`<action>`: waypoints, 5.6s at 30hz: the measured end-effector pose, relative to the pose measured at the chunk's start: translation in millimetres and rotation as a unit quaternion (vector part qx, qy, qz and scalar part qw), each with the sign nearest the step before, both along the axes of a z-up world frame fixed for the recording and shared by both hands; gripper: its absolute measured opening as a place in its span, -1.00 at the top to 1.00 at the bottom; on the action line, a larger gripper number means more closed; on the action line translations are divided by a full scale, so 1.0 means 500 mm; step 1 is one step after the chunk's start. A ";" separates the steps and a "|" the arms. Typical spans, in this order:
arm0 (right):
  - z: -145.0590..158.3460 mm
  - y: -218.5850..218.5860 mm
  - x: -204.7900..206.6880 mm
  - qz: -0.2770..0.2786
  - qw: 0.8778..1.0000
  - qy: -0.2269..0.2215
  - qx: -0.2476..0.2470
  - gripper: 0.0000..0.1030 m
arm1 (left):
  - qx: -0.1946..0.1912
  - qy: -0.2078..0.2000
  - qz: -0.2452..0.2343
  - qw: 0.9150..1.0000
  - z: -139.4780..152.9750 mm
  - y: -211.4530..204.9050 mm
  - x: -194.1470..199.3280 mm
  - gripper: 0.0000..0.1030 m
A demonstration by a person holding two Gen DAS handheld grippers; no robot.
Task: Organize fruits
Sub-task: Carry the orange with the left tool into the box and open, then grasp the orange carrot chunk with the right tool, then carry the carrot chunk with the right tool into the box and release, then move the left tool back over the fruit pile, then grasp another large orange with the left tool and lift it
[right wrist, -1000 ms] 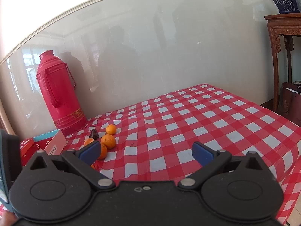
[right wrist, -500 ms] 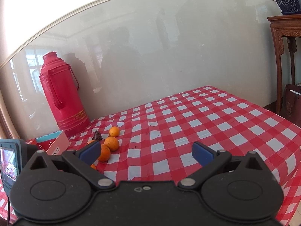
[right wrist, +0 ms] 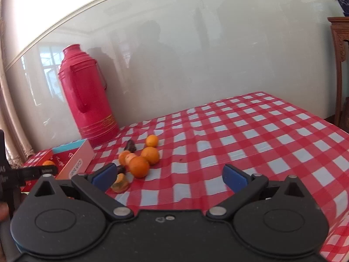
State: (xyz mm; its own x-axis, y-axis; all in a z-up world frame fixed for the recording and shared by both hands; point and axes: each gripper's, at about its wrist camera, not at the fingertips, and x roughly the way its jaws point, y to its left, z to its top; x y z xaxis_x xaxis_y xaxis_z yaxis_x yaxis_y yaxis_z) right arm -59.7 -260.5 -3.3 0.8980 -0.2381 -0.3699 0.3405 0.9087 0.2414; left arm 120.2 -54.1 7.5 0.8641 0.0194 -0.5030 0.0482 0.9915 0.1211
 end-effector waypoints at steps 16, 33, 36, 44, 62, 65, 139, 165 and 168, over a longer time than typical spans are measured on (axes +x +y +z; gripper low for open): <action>-0.030 0.097 0.166 0.091 0.993 0.076 -0.011 -0.89 | -0.077 0.064 0.086 0.991 -0.021 0.175 0.071 -0.39; -0.062 0.126 0.295 0.096 0.985 0.136 -0.052 -0.26 | -0.059 0.006 0.112 0.992 0.038 0.265 0.009 -0.99; -0.064 0.128 0.297 0.091 0.985 0.135 -0.061 -0.08 | -0.065 0.006 0.114 0.991 0.047 0.285 0.004 -0.99; -0.079 0.130 0.292 0.094 0.985 0.136 -0.053 0.26 | -0.030 -0.002 0.134 0.991 0.036 0.325 -0.009 -1.00; -0.030 0.175 0.267 0.160 0.985 0.035 -0.049 0.44 | -0.088 0.027 0.213 0.973 0.005 0.400 0.007 -1.00; -0.012 0.219 0.282 0.209 0.977 0.020 -0.047 0.44 | -0.090 0.027 0.221 0.971 0.000 0.410 0.007 -1.00; -0.018 -0.117 0.101 -0.076 0.997 0.025 -0.019 -0.89 | 0.029 -0.031 -0.214 0.976 -0.048 -0.229 -0.070 -0.58; -0.009 -0.165 0.047 -0.163 0.986 -0.018 -0.018 -0.89 | 0.014 0.020 -0.234 0.972 -0.090 -0.327 -0.032 0.22; -0.009 -0.162 0.051 -0.160 0.987 -0.016 -0.017 -0.89 | 0.009 0.020 -0.230 0.973 -0.089 -0.324 -0.033 0.23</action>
